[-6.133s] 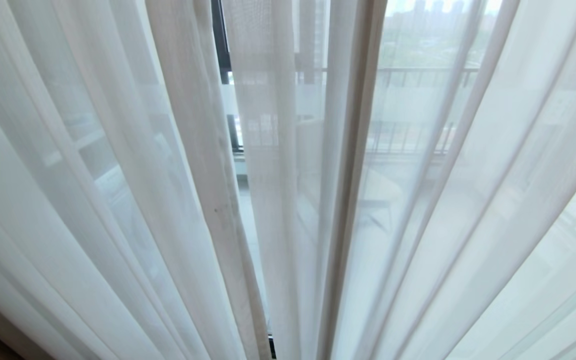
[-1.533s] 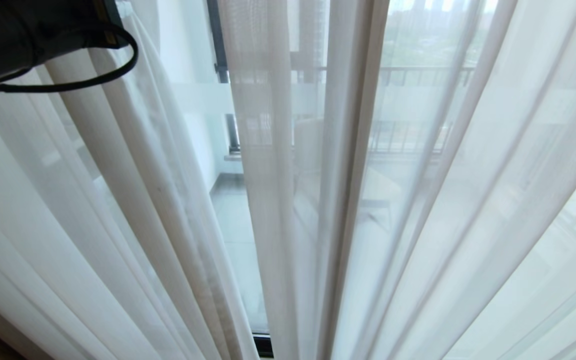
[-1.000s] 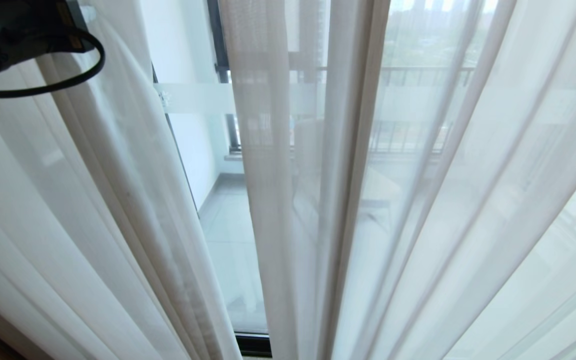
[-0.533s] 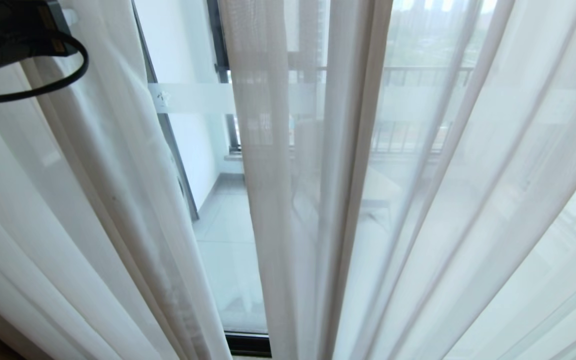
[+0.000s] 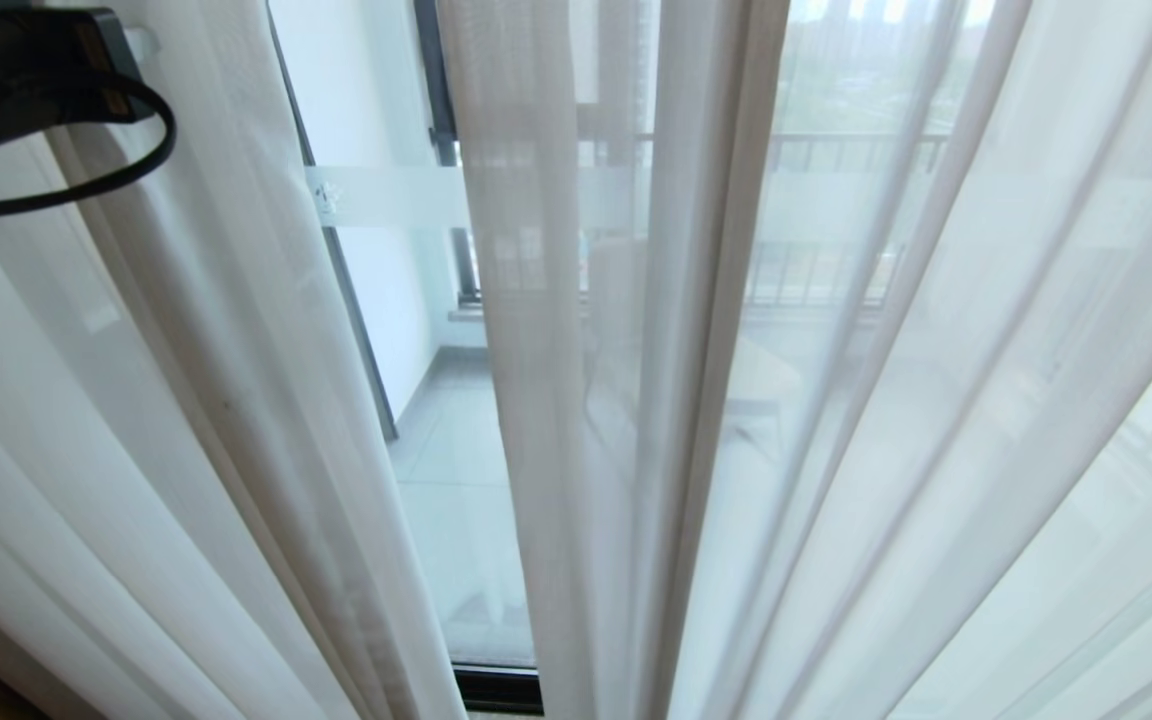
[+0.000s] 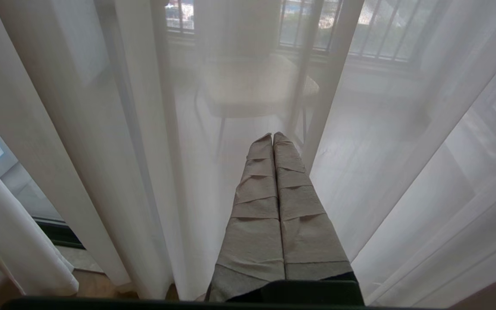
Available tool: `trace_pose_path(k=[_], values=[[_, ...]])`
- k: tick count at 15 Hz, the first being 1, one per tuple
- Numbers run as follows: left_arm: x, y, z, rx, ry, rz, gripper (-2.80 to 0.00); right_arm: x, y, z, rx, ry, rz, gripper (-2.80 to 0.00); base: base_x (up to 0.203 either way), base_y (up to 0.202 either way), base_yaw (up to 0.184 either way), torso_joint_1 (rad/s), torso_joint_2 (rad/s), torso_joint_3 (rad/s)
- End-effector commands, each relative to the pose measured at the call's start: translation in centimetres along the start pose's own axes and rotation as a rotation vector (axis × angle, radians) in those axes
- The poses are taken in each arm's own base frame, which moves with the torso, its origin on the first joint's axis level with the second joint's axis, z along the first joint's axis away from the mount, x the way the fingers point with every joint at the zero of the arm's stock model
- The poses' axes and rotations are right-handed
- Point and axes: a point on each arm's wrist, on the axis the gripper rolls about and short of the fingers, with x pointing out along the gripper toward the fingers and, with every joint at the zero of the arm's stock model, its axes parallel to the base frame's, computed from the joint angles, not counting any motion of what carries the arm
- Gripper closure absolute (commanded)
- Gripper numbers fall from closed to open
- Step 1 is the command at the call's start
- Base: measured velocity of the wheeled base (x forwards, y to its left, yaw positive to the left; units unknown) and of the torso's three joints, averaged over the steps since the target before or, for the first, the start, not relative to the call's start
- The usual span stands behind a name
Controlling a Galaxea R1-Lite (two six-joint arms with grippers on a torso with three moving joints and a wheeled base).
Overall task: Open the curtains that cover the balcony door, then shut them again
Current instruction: Pull the inner curtains open on both sides
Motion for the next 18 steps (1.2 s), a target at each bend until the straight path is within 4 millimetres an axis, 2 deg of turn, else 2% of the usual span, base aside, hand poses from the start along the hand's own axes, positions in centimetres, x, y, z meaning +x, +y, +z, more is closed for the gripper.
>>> trace_pose_path(k=[1, 6, 18], values=[[0.04, 0.0, -0.05, 0.001, 0.001, 0.0, 0.0, 0.0, 0.0, 0.0, -0.001, 0.0, 0.001, 0.0, 0.0, 0.0, 0.0, 0.0, 0.0, 0.0], [0.07, 0.02, -0.39, 0.001, 0.011, 0.001, 0.0, 0.0, 0.0, 0.0, -0.001, 0.0, 0.001, 0.0, 0.002, 0.036, -0.002, -0.001, 0.0, 0.0], [-0.22, 0.07, -0.27, 0.0, 0.008, 0.003, 0.0, 0.0, 0.0, 0.0, -0.001, 0.0, 0.001, 0.0, 0.0, 0.188, 0.001, 0.002, 0.0, 0.002]])
